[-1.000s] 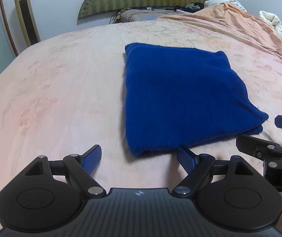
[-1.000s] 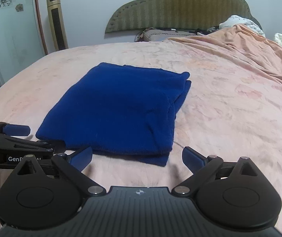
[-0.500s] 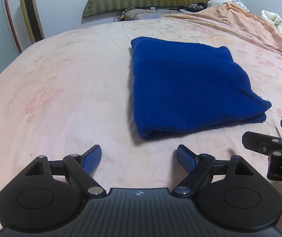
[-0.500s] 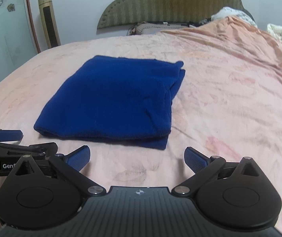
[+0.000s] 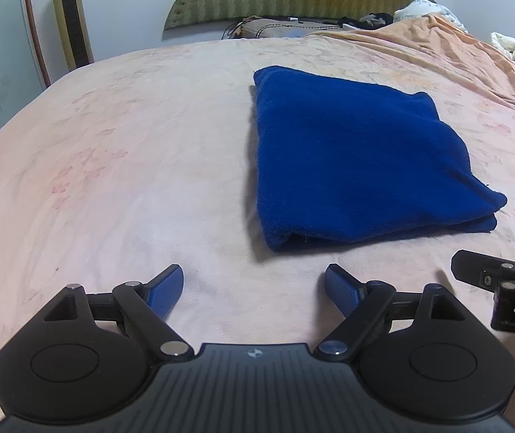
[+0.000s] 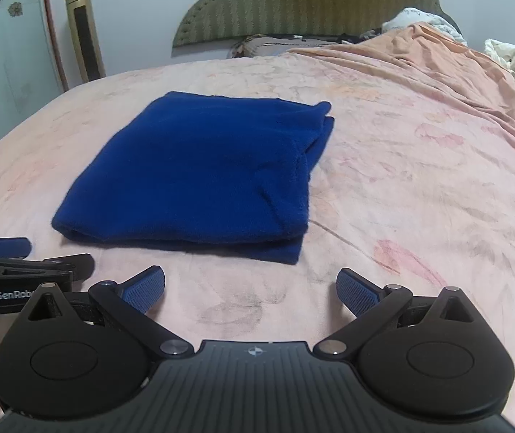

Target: Fold small clothes

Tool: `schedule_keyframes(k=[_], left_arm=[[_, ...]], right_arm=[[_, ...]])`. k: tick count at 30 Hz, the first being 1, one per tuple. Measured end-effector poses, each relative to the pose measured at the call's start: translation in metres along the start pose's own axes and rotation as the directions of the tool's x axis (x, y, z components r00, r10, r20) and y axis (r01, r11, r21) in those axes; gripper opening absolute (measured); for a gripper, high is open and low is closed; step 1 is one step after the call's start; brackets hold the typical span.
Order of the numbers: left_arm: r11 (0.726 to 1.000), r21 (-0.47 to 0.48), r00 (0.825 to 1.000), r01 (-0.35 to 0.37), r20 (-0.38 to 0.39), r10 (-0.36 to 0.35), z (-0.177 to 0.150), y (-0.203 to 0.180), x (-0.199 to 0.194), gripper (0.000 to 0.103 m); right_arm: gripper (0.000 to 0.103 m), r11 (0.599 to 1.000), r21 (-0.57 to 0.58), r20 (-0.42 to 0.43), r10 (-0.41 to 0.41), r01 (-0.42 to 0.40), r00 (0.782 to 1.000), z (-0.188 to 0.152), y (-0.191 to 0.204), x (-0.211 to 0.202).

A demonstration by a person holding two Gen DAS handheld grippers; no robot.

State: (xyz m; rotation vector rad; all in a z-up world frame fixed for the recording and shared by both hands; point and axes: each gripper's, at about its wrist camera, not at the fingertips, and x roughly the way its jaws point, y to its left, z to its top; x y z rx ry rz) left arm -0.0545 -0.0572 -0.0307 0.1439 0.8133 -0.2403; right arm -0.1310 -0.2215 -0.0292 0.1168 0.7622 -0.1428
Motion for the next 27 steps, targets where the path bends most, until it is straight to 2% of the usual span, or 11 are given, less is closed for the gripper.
schedule_keyframes(k=[20,22,27], left_arm=[[1.0,-0.012,1.0,0.002,-0.015,-0.003,0.0,0.003,0.005,0.092],[1.0,-0.009,1.0,-0.004,-0.021,0.004,0.0,0.002,0.006,0.098],[1.0,-0.016,1.0,-0.007,-0.028,0.007,0.001,0.003,0.008,0.101]], right_arm=[[0.103,0.999,0.003,-0.043,-0.032,0.032,0.999,-0.004,0.004,0.015],[0.103,0.999,-0.019,-0.044,-0.047,0.046,0.998,-0.005,0.007,0.016],[0.103,0.999,-0.025,-0.036,-0.037,0.036,0.999,-0.007,0.005,0.017]])
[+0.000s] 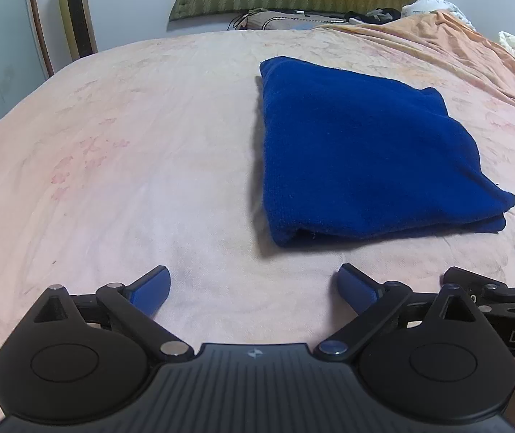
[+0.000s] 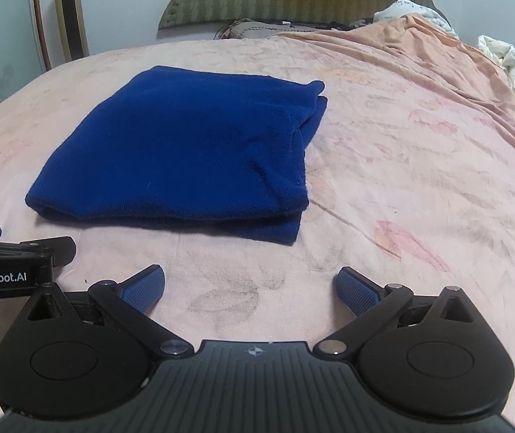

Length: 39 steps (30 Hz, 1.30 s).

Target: Fold small clothes

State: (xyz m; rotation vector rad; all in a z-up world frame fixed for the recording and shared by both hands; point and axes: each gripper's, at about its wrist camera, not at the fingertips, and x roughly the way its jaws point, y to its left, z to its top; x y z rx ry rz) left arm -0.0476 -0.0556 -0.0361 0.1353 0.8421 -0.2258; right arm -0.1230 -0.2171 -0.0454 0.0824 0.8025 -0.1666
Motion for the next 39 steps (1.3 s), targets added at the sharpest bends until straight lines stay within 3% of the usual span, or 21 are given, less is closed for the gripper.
schedule_keyframes(k=[39], left_arm=[[1.0,0.012,1.0,-0.019,-0.007,0.019,-0.0003,-0.0006,0.0003,0.103]], right_arm=[[0.103,1.0,-0.016,-0.007,0.016,-0.016,1.0,0.0019,-0.0007,-0.0011]])
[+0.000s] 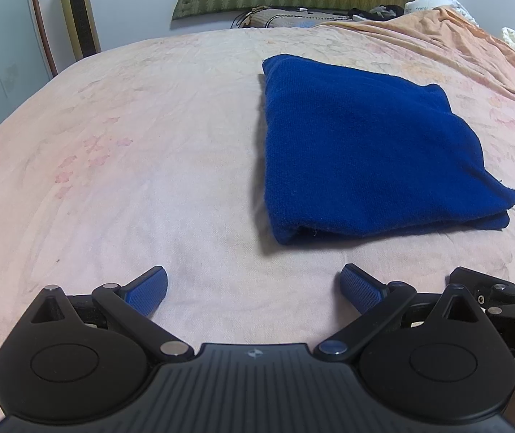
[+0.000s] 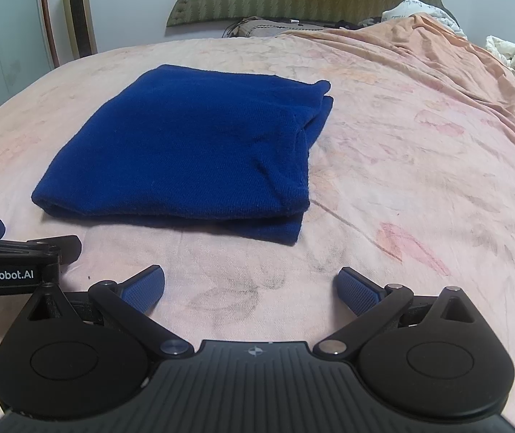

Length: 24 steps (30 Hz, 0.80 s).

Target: Fold small clothes

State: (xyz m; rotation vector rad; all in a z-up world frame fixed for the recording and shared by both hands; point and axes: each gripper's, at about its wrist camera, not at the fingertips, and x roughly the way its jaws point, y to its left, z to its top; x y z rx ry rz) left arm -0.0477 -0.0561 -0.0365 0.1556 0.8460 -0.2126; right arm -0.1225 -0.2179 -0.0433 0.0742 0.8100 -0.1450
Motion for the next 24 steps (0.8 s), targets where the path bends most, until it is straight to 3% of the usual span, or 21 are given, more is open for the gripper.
schedule_keyframes(k=[24], left_arm=[[1.0,-0.002,1.0,-0.023,-0.009,0.023,0.002,0.0,-0.011,0.103]], right_arm=[[0.102,1.0,-0.01,0.027,0.014,-0.014,1.0,0.005,-0.001,-0.02]])
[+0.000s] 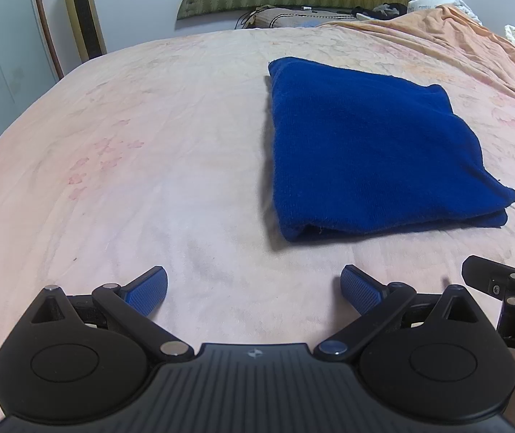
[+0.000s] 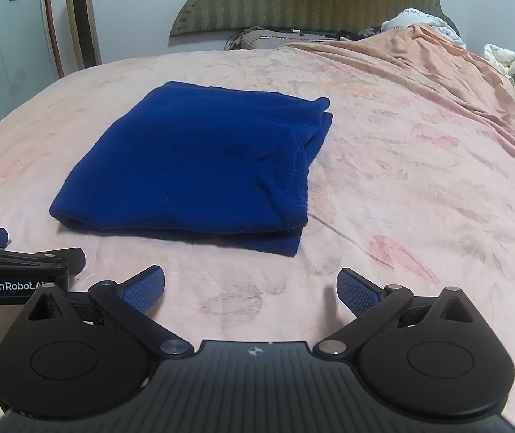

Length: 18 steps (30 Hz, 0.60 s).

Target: Fold small clothes

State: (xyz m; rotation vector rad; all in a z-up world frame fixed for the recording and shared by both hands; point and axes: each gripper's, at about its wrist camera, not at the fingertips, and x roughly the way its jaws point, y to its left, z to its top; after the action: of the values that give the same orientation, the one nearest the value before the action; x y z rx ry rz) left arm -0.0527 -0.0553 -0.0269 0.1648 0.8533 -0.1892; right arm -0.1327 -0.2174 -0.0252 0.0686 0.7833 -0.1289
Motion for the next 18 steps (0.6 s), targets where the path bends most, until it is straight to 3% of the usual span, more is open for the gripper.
schedule_keyframes(k=[18], left_arm=[[1.0,0.001,1.0,0.001,-0.008,-0.001,-0.001,-0.0007,-0.0031,0.103]], right_arm=[[0.102,1.0,0.001,0.004,0.006,-0.006,1.0,-0.0003,-0.0001,-0.0017]])
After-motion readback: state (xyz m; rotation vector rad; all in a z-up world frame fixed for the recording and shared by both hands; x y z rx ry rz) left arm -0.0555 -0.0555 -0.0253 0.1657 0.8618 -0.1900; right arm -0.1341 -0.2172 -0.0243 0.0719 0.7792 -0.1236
